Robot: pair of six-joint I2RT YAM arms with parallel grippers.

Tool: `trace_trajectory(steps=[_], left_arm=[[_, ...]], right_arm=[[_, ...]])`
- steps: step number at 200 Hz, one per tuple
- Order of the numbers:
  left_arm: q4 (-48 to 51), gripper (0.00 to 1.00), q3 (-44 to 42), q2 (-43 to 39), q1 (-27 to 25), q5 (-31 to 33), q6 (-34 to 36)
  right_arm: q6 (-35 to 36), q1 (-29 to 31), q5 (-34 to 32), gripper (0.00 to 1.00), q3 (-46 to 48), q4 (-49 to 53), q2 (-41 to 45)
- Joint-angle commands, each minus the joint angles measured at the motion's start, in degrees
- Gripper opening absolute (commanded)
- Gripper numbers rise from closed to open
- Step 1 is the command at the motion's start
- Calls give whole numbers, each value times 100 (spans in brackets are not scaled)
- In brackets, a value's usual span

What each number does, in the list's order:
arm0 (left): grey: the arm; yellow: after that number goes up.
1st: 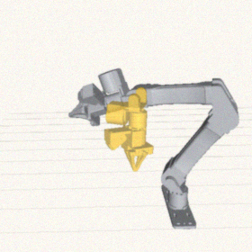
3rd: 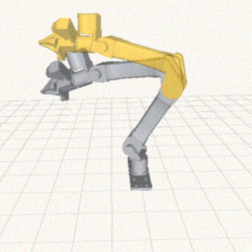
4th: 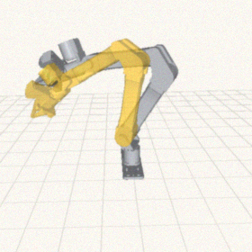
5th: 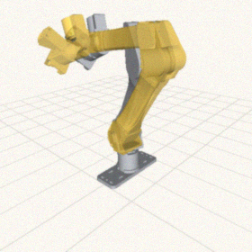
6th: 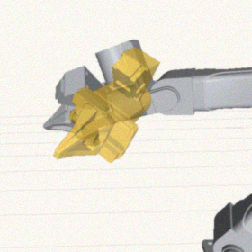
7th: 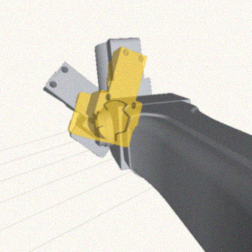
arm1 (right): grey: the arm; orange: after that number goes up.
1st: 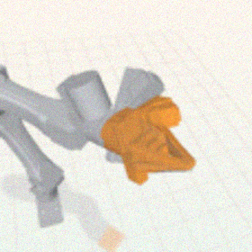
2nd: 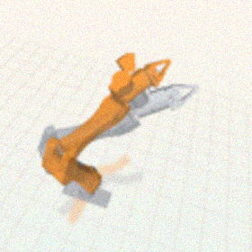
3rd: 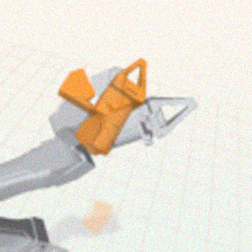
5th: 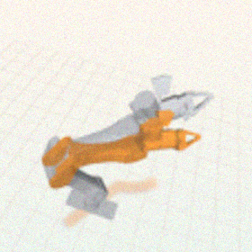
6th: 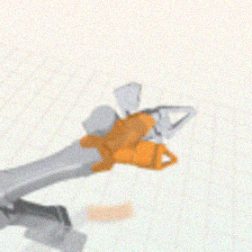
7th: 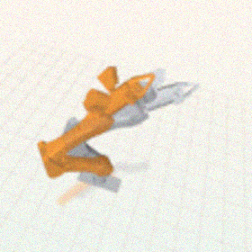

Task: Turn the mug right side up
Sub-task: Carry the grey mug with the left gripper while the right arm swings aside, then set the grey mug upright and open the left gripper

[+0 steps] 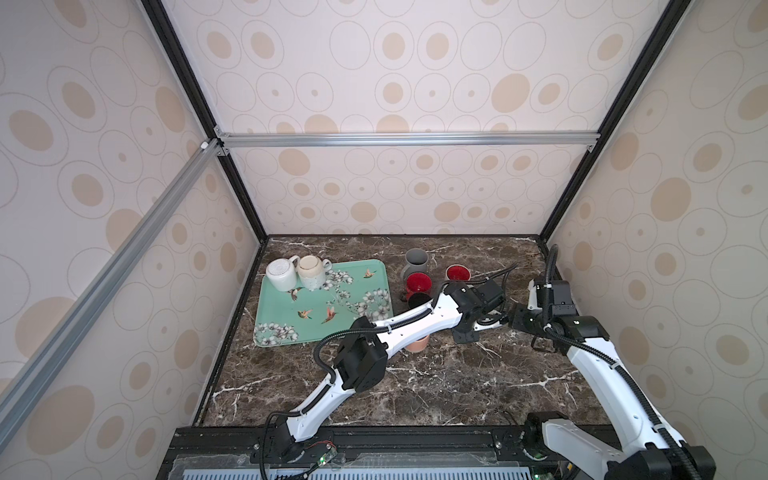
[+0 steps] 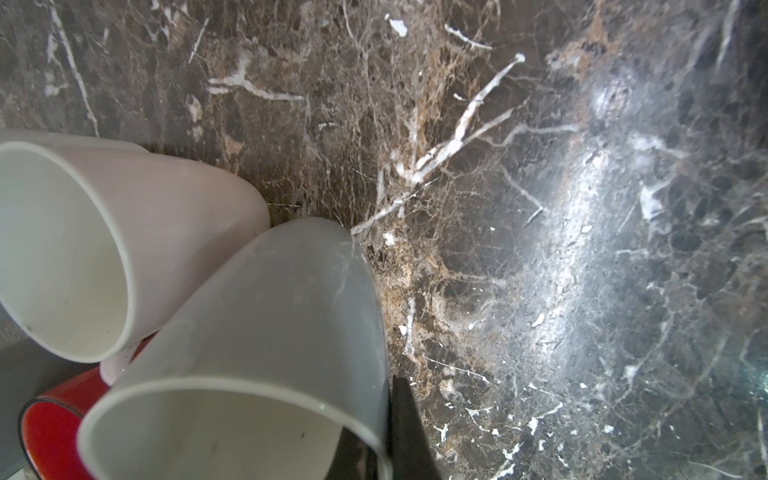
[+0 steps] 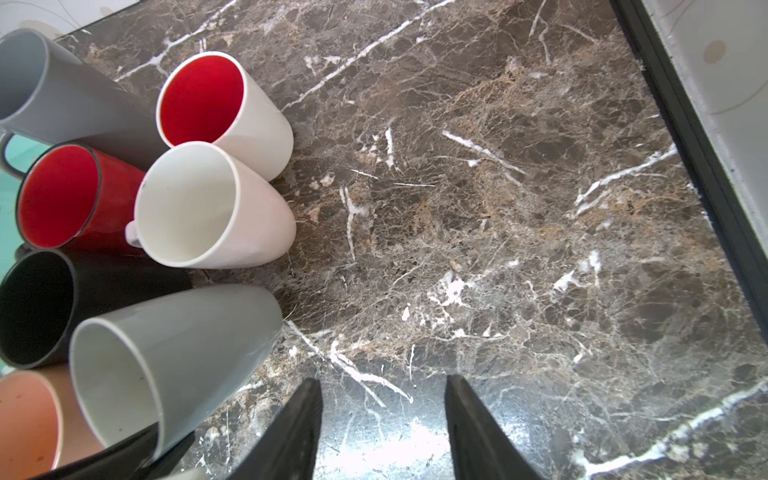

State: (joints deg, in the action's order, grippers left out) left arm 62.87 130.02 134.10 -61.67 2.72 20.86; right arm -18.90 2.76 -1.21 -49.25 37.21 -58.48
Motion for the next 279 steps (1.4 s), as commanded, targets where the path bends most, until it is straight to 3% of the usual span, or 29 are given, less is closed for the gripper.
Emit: trace_trajectory(steps=[1, 51, 92, 128, 205, 279], left_arm=[[30, 3, -60, 98, -56, 71, 252], [-2, 7, -214, 98, -7, 79, 181], [-79, 28, -176, 48, 6, 219, 164], [-270, 38, -168, -59, 14, 392, 181], [-322, 45, 419, -146, 38, 336, 138], [-415, 48, 501, -947, 351, -139, -71]], right_arm=[[66, -4, 18, 52, 69, -1, 115], [107, -4, -334, 52, -21, 125, -36], [149, -14, -361, 52, -250, 175, -59], [136, -13, -291, 52, -310, 129, -89], [158, -9, -12, 52, -524, 182, 137], [-53, -4, 648, 48, -681, 204, 421]])
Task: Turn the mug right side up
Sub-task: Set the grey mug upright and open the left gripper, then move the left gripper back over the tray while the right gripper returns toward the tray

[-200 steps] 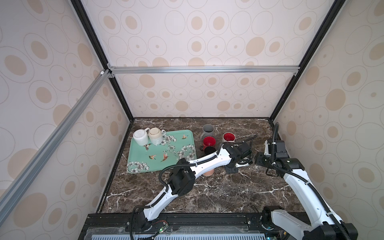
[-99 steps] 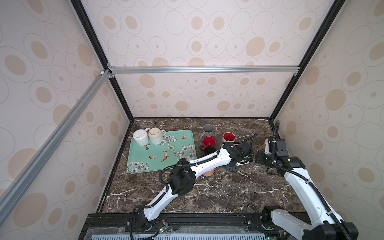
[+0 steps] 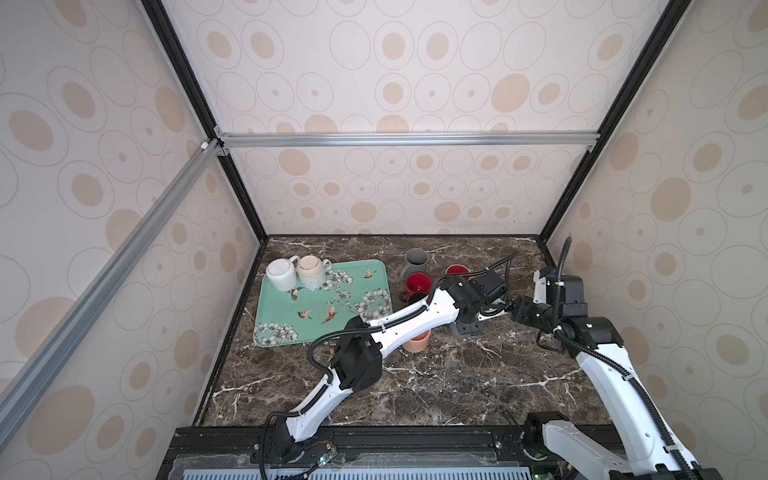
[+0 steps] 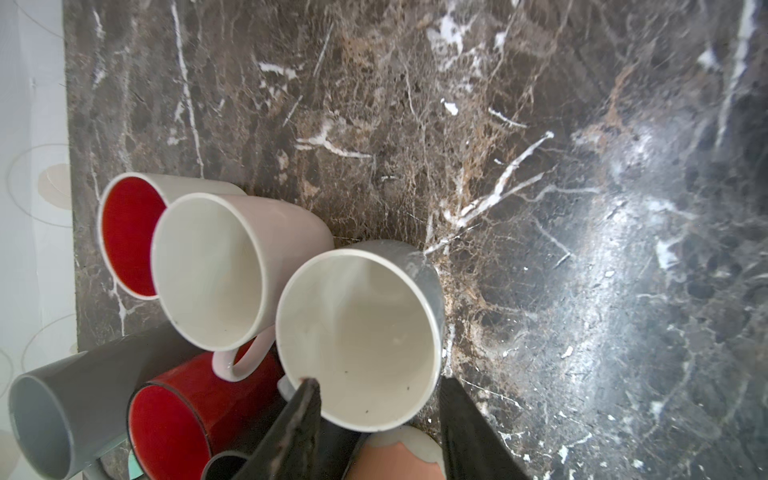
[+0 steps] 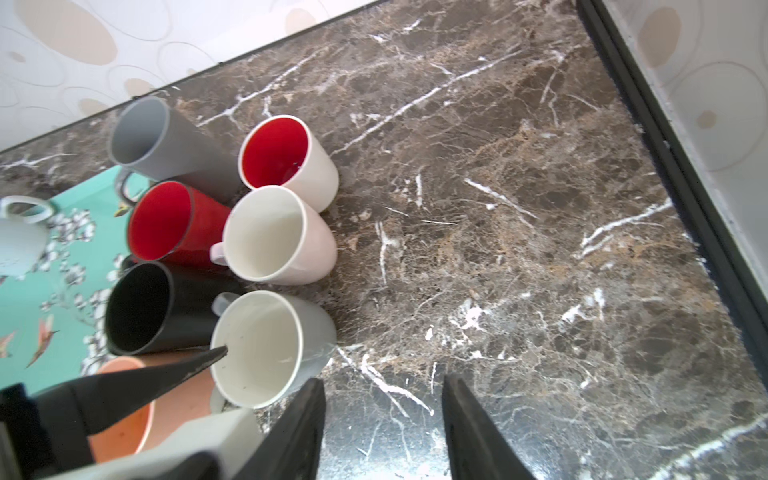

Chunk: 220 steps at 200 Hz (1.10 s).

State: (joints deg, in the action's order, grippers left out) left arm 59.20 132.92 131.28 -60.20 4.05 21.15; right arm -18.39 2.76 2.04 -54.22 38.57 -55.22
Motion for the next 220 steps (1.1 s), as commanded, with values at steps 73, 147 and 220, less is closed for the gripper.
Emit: trace_trajectory(steps=[73, 147, 220], left_arm=[[-1466, 50, -2369, -2688, 1292, -670, -510], [-3381, 64, -5378, -4899, 4023, -1185, -2363], [-4767, 66, -6439, -4754, 6571, -2244, -3719]], right_arm=[[-559, 1277, -40, 45, -536, -312, -473], [-597, 3340, -586, 45, -1802, -994, -2657], [-131, 4500, -226, 46, -4325, -894, -5313]])
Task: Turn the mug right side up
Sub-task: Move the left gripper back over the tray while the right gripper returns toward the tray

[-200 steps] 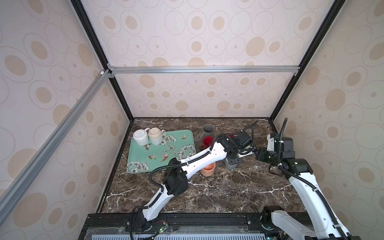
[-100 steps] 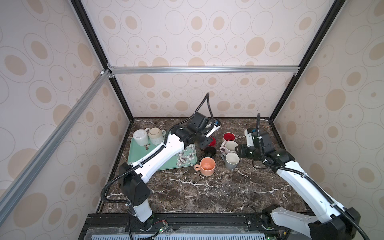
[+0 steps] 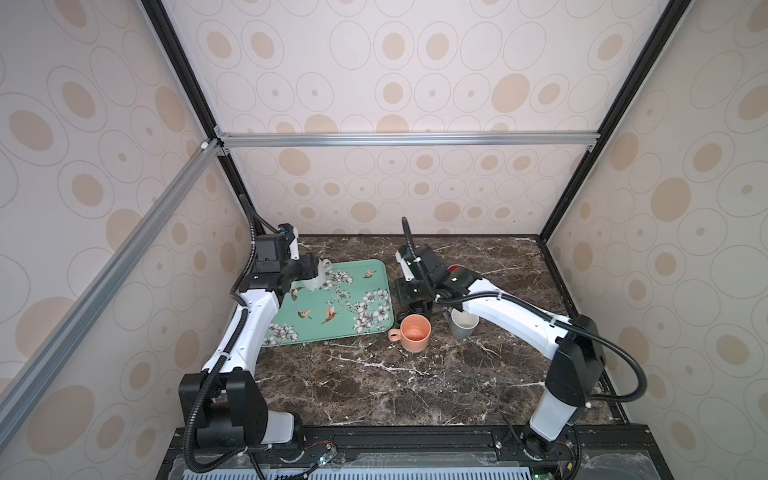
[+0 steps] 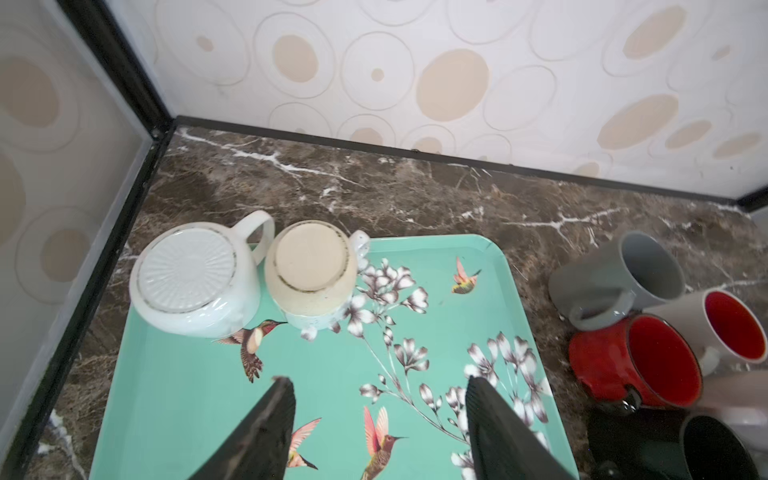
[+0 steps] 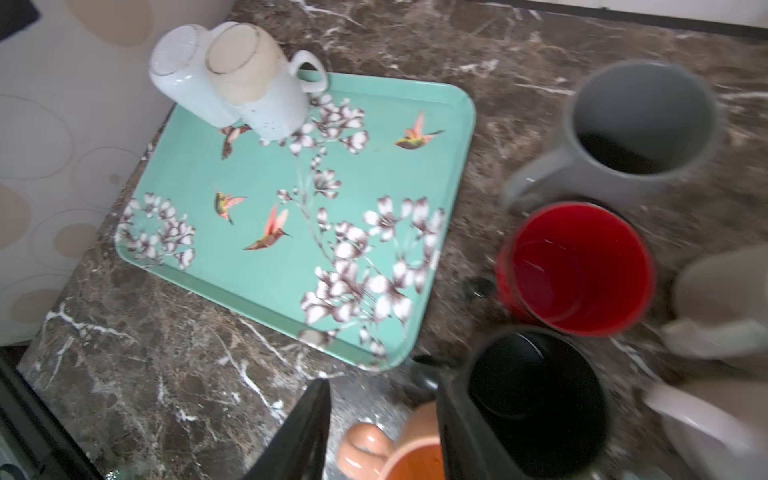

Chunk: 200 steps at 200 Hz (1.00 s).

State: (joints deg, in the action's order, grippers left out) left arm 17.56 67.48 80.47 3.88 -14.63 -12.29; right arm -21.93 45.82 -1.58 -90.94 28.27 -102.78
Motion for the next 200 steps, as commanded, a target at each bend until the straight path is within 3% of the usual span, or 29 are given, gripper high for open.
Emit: trace_trajectory(steps=[1, 66, 133, 200], left_arm=[[-604, 66, 124, 359, 169, -379, -368], [-435, 66, 1918, 2408, 271, -224, -95], [679, 65, 4206, 4457, 289, -405, 296], [643, 61, 3695, 4482, 271, -944, 610]], right_arm=[[224, 206, 139, 45, -684, 139, -580], [292, 255, 395, 46, -1568, 244, -1561], [400, 251, 483, 46, -1971, 333, -2060], [482, 177, 561, 46, -1981, 298, -2163]])
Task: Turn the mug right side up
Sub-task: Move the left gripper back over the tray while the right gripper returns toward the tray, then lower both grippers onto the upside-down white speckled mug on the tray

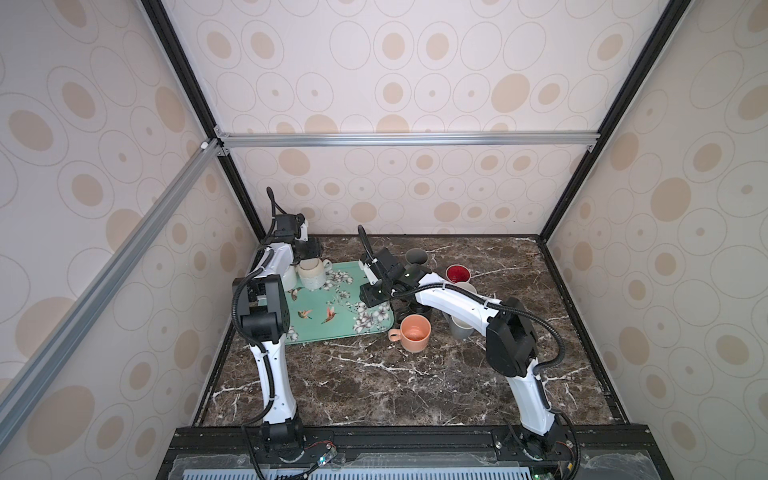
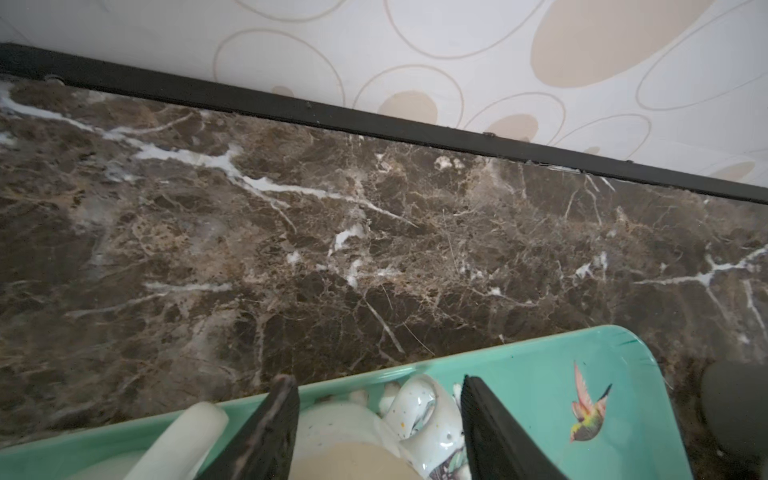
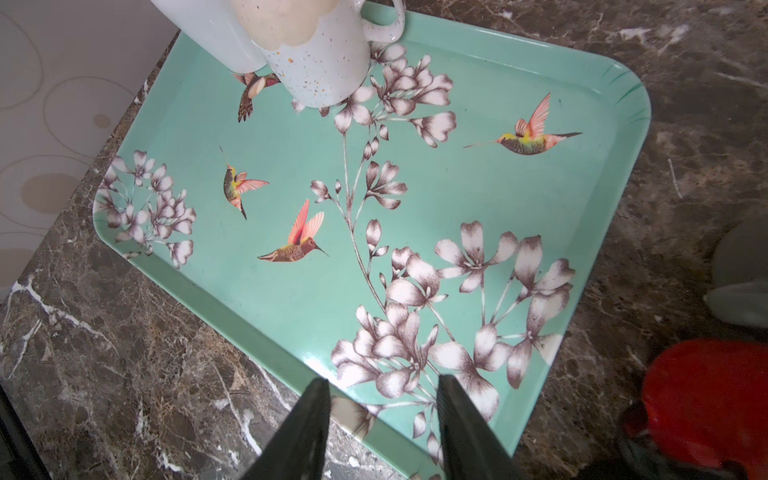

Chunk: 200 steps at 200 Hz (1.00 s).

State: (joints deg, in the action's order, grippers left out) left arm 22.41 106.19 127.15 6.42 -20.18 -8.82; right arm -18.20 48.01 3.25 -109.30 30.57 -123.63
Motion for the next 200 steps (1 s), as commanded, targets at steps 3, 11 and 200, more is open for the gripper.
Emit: trace_trajectory(steps=[3, 11, 200], left_arm=[[159, 61, -206, -209, 14, -430, 273], [164, 60, -305, -266, -8, -536, 275], [-476, 54, -2728, -2632, -545, -1597, -43]], right_arm=[[106, -42, 86, 46, -145, 64, -76], [140, -48, 110, 46, -144, 59, -71], [1079, -904, 795, 39, -2889, 498, -2094]])
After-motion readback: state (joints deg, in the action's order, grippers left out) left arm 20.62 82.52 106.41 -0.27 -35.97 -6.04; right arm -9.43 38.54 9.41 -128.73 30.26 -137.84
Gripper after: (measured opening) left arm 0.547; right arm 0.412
